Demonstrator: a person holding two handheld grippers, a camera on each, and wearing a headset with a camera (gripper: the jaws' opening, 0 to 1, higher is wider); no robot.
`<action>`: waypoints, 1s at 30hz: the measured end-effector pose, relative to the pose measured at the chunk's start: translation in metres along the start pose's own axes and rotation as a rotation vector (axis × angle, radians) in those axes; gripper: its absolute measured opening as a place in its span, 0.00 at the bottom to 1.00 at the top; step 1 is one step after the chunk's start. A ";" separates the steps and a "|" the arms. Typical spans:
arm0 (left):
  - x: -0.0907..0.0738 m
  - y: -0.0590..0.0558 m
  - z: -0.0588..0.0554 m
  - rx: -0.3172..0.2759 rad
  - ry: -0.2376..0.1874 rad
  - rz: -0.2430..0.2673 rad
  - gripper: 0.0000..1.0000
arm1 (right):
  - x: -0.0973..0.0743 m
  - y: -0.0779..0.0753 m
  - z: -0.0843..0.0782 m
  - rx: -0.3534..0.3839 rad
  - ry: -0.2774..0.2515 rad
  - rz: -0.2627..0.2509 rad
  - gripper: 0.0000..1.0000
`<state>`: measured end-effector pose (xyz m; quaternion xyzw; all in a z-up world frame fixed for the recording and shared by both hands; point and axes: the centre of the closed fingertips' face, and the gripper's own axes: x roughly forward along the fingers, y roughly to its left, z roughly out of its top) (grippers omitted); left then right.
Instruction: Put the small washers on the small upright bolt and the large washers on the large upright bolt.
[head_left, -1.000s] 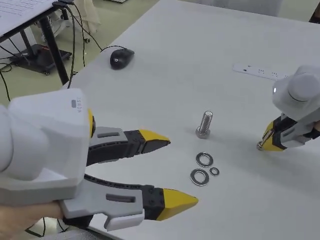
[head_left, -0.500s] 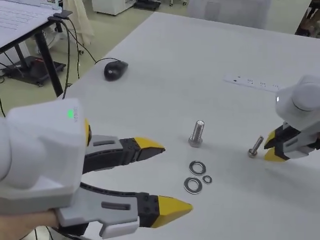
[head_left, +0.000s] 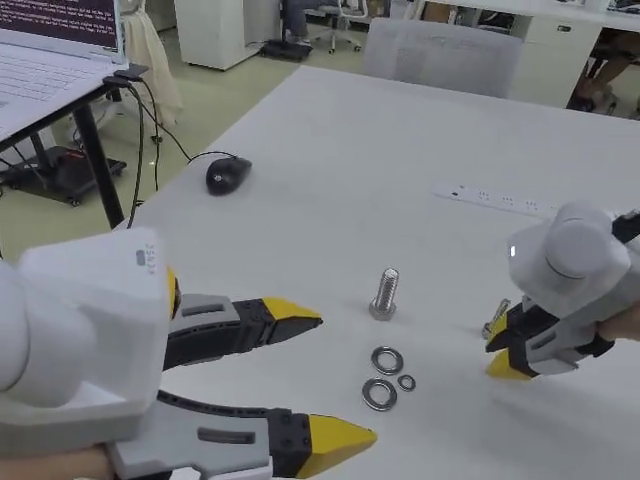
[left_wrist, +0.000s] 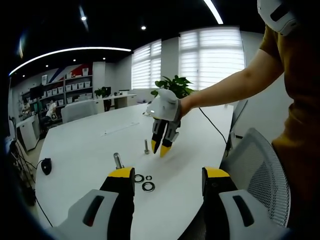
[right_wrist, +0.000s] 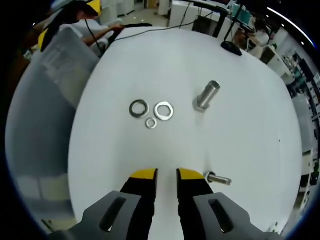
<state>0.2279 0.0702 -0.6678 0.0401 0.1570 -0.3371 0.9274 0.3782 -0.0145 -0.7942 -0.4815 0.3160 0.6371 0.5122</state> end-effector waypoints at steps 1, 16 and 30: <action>0.000 0.001 0.000 0.004 0.000 0.005 0.53 | 0.004 0.004 0.004 -0.009 -0.004 0.011 0.16; -0.002 0.014 -0.005 -0.002 -0.014 0.025 0.53 | 0.040 0.019 0.047 -0.070 0.002 0.090 0.16; -0.007 0.020 -0.007 -0.018 -0.030 0.062 0.53 | 0.055 0.020 0.050 -0.095 0.030 0.112 0.18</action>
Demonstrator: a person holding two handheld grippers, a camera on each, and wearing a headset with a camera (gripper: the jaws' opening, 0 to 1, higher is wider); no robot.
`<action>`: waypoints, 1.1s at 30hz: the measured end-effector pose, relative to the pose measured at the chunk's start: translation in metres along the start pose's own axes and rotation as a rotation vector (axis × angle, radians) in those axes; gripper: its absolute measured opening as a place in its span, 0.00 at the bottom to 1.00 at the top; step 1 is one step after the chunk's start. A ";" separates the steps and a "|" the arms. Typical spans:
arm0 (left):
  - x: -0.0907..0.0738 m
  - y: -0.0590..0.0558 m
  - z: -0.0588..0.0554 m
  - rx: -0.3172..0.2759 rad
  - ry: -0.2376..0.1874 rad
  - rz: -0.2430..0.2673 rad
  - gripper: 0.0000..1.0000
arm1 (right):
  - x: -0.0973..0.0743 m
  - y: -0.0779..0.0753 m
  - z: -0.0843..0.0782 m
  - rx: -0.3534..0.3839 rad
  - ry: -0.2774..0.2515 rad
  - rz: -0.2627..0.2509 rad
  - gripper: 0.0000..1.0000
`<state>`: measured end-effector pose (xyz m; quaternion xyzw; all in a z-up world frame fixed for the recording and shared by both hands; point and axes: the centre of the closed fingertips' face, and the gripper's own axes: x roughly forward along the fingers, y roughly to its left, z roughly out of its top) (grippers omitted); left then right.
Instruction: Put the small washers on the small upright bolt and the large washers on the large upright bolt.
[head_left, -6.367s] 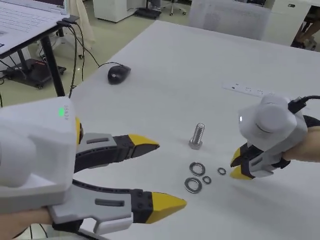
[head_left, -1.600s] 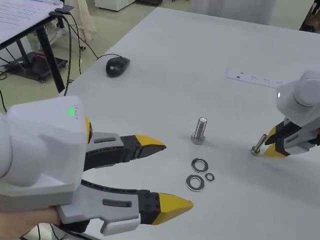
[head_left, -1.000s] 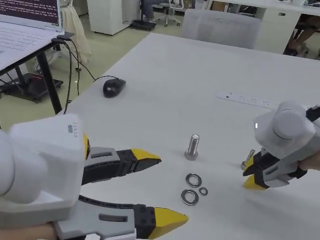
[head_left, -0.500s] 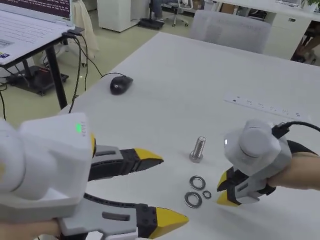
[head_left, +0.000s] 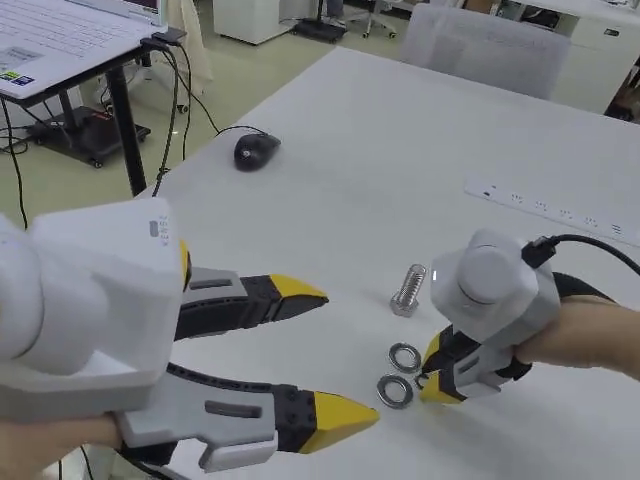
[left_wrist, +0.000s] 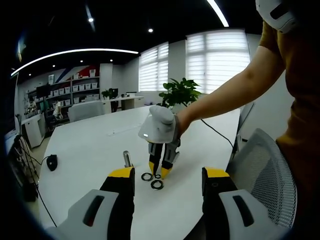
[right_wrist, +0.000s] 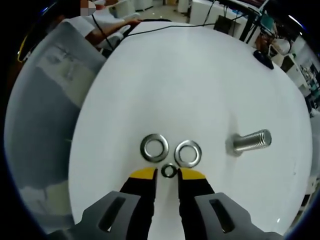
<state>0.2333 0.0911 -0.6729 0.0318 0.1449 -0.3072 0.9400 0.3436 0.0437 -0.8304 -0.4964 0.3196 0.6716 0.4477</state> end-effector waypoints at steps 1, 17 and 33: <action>0.000 0.000 0.000 -0.002 -0.001 0.001 0.53 | 0.000 0.001 0.000 -0.006 0.002 0.001 0.18; -0.001 -0.005 -0.002 -0.010 -0.001 0.010 0.53 | 0.000 0.000 -0.002 -0.010 -0.008 -0.006 0.14; 0.008 -0.008 0.000 0.000 0.008 -0.016 0.53 | -0.033 -0.007 -0.033 0.102 -0.016 -0.052 0.12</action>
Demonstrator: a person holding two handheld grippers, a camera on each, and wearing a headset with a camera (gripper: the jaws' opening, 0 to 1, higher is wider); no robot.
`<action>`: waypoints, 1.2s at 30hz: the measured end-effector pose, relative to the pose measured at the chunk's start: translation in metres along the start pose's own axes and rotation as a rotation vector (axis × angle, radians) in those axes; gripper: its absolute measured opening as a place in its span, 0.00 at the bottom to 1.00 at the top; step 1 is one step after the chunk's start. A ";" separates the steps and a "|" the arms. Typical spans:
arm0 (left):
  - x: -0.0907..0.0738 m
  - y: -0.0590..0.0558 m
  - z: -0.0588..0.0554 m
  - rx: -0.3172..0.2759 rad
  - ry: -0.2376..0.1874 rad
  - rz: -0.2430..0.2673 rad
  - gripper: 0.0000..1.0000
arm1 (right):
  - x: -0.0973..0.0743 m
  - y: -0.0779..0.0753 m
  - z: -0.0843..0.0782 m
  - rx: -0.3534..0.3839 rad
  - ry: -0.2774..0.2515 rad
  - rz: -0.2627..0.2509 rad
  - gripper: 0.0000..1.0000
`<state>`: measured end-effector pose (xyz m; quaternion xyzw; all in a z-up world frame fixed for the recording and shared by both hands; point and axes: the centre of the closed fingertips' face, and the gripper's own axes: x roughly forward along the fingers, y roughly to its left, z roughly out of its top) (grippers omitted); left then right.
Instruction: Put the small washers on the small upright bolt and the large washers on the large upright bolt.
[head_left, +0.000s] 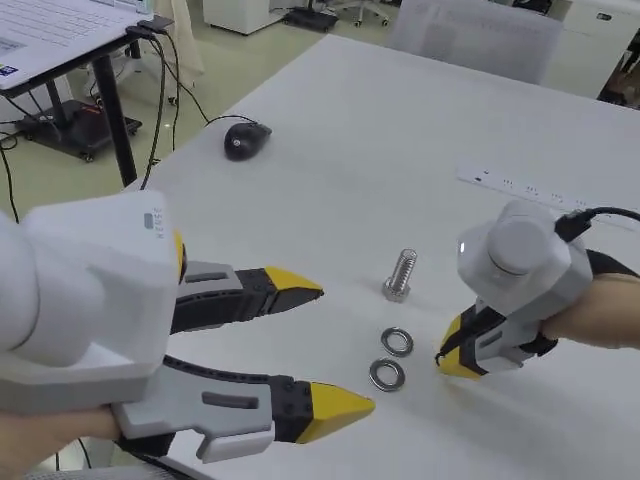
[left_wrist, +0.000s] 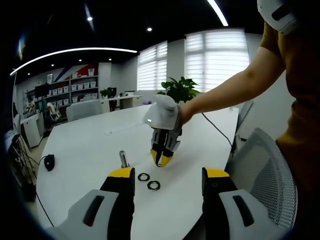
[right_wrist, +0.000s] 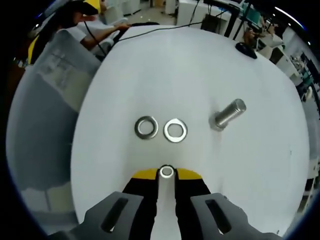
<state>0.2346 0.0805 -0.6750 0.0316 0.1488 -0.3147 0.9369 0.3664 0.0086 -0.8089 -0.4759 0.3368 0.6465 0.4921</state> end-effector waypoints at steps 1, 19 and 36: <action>0.001 0.000 0.001 0.003 0.002 -0.003 0.53 | -0.004 -0.003 -0.005 0.009 0.000 -0.010 0.12; 0.010 -0.003 0.003 0.018 0.015 -0.034 0.53 | -0.060 -0.051 -0.045 0.074 0.024 -0.158 0.12; 0.013 0.000 0.000 0.008 0.030 -0.035 0.53 | -0.060 -0.079 -0.038 0.043 0.035 -0.178 0.12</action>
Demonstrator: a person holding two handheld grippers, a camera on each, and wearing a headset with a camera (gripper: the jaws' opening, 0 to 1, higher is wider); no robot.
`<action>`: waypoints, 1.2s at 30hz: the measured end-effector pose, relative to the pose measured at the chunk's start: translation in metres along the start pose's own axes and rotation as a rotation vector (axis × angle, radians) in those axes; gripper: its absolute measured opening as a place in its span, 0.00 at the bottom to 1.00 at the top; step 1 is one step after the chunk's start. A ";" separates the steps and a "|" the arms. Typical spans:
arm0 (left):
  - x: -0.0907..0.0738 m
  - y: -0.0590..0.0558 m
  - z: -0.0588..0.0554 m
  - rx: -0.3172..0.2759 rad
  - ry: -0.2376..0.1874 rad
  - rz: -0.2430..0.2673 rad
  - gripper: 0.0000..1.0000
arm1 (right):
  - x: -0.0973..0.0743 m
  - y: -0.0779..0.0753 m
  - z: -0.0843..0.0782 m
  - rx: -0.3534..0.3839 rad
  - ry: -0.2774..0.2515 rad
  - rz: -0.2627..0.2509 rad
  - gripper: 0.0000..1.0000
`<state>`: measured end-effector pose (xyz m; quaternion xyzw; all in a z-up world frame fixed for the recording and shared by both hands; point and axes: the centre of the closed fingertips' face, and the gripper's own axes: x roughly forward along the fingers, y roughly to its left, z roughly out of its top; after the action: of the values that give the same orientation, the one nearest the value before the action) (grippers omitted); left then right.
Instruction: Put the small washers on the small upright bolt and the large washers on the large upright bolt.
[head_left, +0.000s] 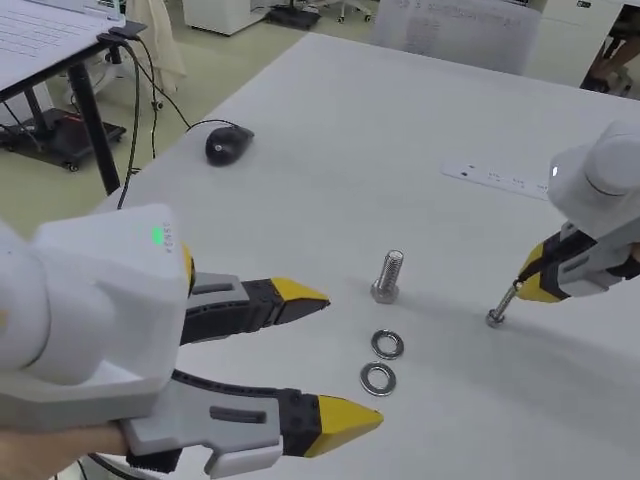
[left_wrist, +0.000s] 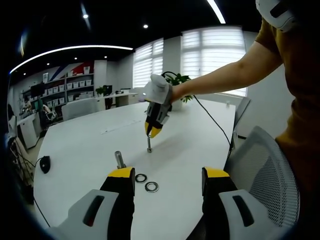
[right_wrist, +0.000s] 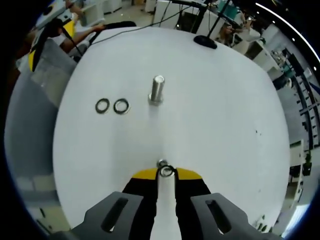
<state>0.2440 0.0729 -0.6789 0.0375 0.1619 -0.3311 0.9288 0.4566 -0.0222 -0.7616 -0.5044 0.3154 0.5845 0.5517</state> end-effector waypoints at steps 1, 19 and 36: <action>0.000 0.001 0.000 -0.002 0.000 0.002 0.53 | 0.001 0.000 0.000 -0.006 0.002 0.001 0.12; 0.004 0.002 -0.004 -0.014 0.010 0.000 0.53 | 0.026 0.005 -0.006 -0.036 0.027 0.032 0.12; 0.004 0.005 -0.012 -0.028 0.031 0.002 0.53 | 0.044 0.007 -0.018 -0.020 0.009 0.049 0.16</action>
<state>0.2473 0.0764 -0.6915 0.0297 0.1806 -0.3275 0.9270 0.4595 -0.0256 -0.8092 -0.5048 0.3243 0.5985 0.5308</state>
